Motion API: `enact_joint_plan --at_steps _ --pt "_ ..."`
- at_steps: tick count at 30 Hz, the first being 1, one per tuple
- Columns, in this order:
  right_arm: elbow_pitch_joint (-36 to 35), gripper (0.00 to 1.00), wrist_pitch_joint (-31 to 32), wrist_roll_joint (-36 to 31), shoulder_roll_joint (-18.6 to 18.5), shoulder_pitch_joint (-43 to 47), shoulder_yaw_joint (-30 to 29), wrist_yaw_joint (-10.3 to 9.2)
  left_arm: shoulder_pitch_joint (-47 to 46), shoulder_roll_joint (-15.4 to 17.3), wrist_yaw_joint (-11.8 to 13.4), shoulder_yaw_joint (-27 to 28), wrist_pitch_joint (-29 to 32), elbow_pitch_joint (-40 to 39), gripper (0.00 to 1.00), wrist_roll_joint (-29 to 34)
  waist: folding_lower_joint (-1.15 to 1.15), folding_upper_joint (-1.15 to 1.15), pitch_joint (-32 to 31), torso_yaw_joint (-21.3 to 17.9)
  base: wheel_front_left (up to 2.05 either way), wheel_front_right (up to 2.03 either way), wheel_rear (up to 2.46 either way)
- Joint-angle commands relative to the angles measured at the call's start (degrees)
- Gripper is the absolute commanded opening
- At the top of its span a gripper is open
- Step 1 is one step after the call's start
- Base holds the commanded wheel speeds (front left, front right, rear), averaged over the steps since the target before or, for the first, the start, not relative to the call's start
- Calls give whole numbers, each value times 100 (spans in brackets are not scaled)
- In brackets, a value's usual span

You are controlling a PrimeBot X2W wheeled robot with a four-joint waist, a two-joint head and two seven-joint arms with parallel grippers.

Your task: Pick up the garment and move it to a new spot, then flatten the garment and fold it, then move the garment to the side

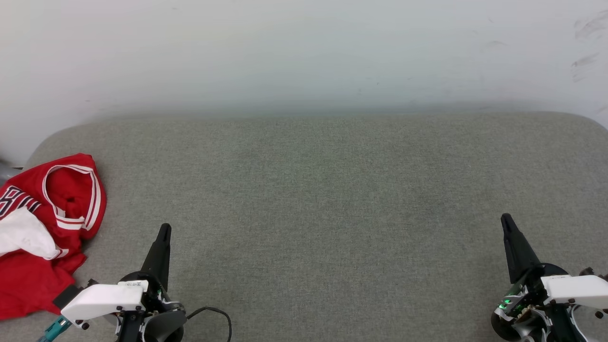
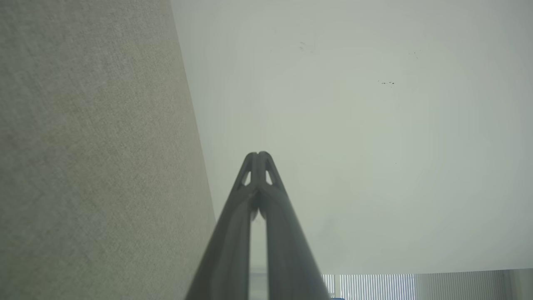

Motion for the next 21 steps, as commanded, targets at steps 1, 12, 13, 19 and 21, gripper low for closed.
enact_joint_plan --at_steps 1,12,13,19,21 --pt "5 0 -4 -26 11 -74 3 -2 -31 -11 -24 13 25 -2 0 2 0 0 0 0 0 0 0" --pt "5 0 -4 -26 12 -74 3 -2 -31 -11 -24 15 25 -2 0 2 0 0 0 0 0 0 0" --pt "5 0 -4 -26 12 -74 3 -2 -31 -11 -24 14 25 -2 0 2 0 0 0 0 0 0 0" --pt "5 0 -4 -26 12 -74 3 -2 -31 -11 -24 15 25 -2 0 2 0 0 0 0 0 0 0" --pt "5 0 -4 -26 12 -74 3 -2 -31 -11 -24 15 25 -2 0 2 0 0 0 0 0 0 0"
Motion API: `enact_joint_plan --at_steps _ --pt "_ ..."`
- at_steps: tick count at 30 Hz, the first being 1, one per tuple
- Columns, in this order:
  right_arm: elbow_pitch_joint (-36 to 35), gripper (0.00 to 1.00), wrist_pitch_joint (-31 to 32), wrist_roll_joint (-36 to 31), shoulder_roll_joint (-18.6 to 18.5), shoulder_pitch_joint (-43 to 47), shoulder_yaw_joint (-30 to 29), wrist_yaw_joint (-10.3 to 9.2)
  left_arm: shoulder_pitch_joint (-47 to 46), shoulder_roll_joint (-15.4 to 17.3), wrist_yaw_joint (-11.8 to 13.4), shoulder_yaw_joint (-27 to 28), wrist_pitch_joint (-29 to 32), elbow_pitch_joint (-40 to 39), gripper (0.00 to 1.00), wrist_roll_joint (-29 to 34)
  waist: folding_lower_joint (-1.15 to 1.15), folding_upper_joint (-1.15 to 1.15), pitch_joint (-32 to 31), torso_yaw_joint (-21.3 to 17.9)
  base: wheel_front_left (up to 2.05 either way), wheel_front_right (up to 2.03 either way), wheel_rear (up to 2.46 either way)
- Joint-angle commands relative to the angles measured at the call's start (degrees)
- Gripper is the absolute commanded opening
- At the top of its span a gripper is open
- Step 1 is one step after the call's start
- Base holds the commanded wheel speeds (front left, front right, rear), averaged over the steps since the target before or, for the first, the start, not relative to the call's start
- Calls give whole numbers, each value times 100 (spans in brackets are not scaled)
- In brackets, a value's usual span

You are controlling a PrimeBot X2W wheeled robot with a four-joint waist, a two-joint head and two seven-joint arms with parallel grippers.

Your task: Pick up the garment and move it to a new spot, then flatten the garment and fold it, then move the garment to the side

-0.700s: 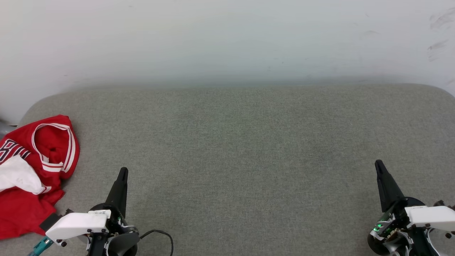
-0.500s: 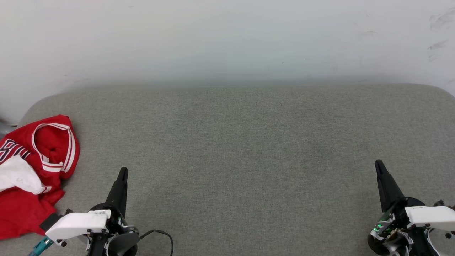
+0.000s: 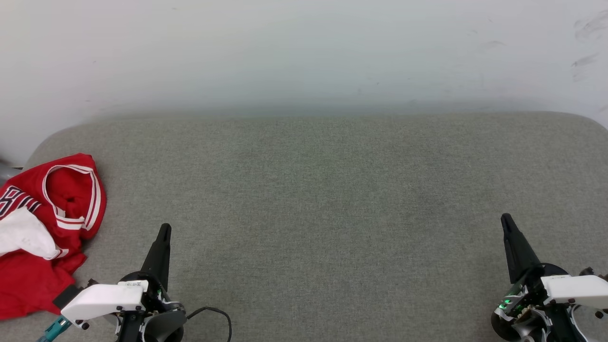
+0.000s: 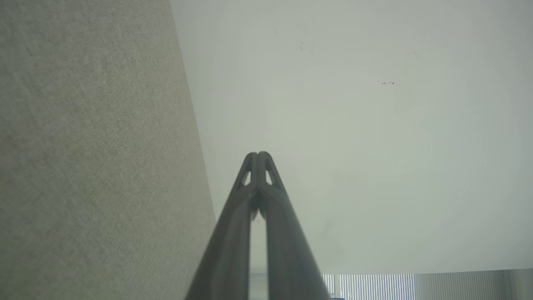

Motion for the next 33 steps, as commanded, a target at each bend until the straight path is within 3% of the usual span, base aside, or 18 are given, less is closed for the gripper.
enact_joint_plan --at_steps 1,25,26,27,28,33 --pt "5 0 -4 -26 12 -74 3 -2 -31 -11 -24 15 26 -2 0 2 0 0 0 0 0 0 0" --pt "5 0 -5 -26 12 -74 3 -2 -31 -11 -24 13 27 -3 0 2 0 0 0 0 0 0 0" --pt "-1 100 -2 -1 0 0 0 0 0 0 0 0 0 -1 100 0 0 0 0 0 0 0 0" --pt "19 0 -5 -4 0 17 1 0 8 -1 2 -9 -4 25 0 0 0 0 0 0 0 0 0" --pt "59 100 -7 -6 2 56 3 -1 40 -4 3 -18 -12 66 100 0 0 0 0 0 0 0 0" --pt "65 100 -80 -62 5 182 50 -1 133 -12 4 -94 -64 89 100 -12 0 0 1 0 0 0 0"
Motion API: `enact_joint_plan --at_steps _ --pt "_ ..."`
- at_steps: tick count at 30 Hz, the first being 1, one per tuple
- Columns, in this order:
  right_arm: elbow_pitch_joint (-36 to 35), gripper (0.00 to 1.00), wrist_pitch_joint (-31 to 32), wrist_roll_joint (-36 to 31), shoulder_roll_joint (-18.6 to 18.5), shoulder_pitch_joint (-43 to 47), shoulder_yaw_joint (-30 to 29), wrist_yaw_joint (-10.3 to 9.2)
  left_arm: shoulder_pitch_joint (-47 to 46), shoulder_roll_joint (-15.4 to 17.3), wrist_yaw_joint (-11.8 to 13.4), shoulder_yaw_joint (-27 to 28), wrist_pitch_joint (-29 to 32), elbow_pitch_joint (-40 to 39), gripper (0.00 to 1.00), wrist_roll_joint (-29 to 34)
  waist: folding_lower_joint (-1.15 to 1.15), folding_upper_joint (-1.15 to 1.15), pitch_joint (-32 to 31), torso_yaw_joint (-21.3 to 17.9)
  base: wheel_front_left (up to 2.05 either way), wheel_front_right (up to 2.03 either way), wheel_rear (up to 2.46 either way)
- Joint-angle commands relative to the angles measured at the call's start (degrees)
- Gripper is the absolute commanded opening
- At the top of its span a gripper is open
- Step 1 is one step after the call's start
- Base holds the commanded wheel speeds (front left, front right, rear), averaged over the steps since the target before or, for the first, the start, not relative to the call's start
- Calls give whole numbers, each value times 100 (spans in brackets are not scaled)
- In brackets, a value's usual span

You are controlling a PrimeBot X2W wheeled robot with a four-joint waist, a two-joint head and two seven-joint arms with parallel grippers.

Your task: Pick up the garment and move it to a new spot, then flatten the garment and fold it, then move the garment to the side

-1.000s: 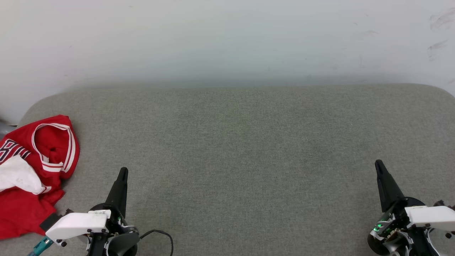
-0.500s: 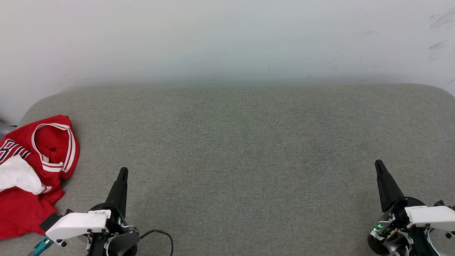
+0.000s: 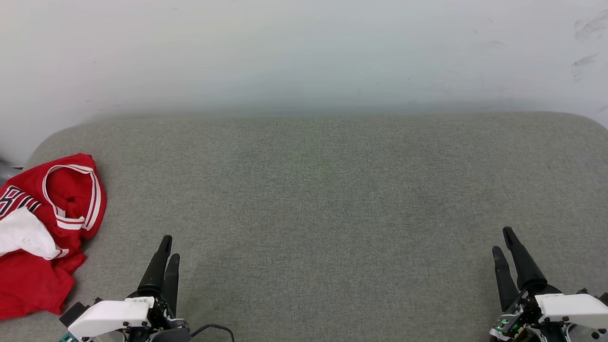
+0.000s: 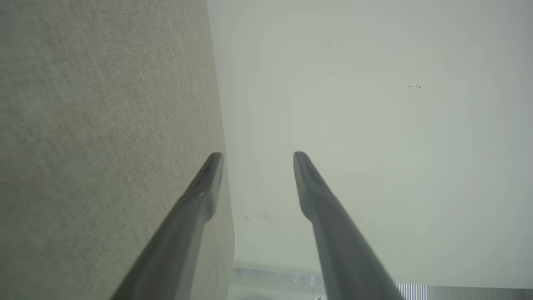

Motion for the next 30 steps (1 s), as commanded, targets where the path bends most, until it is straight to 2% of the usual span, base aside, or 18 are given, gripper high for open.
enact_joint_plan --at_steps 1,18,24,30 --pt "-173 100 -51 -62 -6 -87 34 1 -115 8 -5 -45 -41 -156 100 -13 0 0 2 0 0 0 0" --pt "-900 100 -512 -451 -7 52 215 1 -85 89 -9 -516 -527 -861 100 350 0 0 5 -9 0 0 0" --pt "-1104 100 -655 -933 -7 91 272 1 -99 112 -10 -600 -672 -1078 100 781 0 0 9 -5 0 0 0" --pt "-1307 100 -786 -1625 -7 111 307 1 -113 148 -11 -707 -803 -1213 100 1502 0 0 13 2 0 0 0"
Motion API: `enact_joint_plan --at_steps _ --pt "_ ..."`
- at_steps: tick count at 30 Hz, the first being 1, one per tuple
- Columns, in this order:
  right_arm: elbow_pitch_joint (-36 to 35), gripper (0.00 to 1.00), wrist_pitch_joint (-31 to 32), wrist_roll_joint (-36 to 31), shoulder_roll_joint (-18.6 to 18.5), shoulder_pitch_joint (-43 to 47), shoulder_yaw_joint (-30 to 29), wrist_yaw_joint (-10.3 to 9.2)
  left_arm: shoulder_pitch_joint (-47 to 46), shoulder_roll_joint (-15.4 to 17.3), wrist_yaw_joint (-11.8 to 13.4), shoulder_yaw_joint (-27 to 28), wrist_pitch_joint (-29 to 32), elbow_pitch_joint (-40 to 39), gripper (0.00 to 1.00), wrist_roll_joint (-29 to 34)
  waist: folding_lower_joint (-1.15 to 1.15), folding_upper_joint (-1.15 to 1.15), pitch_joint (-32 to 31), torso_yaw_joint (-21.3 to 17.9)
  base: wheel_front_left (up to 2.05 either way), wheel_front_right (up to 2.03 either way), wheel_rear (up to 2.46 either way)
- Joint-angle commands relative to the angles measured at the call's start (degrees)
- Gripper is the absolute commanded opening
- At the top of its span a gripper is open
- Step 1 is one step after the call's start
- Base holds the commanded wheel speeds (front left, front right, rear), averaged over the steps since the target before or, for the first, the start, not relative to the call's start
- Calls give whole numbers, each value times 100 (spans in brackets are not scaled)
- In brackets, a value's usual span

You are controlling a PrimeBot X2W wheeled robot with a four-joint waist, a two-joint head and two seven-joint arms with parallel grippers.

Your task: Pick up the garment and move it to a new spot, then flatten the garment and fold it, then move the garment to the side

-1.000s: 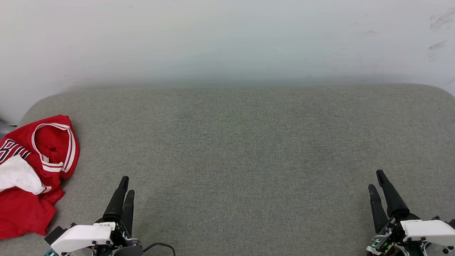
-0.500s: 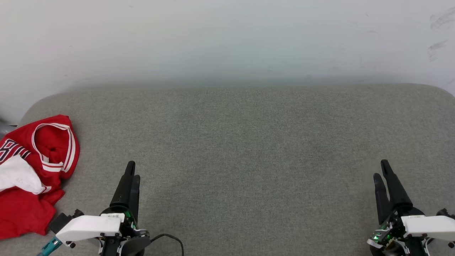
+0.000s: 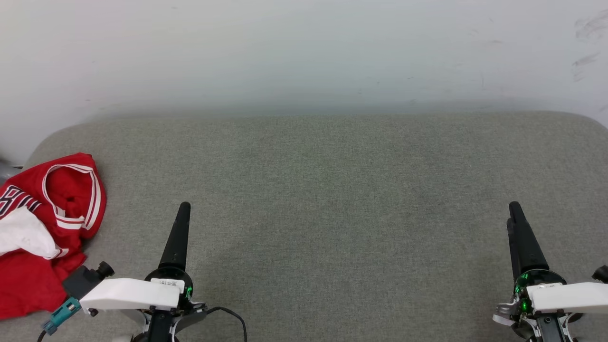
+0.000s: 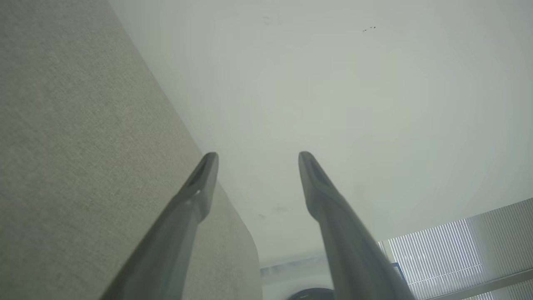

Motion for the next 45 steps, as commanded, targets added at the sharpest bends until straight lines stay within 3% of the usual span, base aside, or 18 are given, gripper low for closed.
enact_joint_plan --at_steps 1,11,24,35,45 --pt "-165 100 -56 -151 -11 -57 12 1 -115 52 -11 -22 -46 -142 100 224 0 0 1 1 0 0 0" --pt "-298 100 -241 -1975 -38 -11 110 1 -124 103 -13 -140 -248 -305 100 1903 0 0 13 -10 0 0 0" --pt "-573 100 -43 -4320 -37 53 3 1 -41 100 27 -63 -481 -383 100 3926 0 0 31 -19 0 0 0" --pt "-859 100 110 -5416 -14 215 -91 1 -10 266 288 -176 -660 -304 100 5002 0 0 44 -36 0 0 0" --pt "-1020 100 140 -5927 -9 308 -114 1 18 403 452 -220 -786 -222 100 5540 0 0 37 -51 0 0 0"
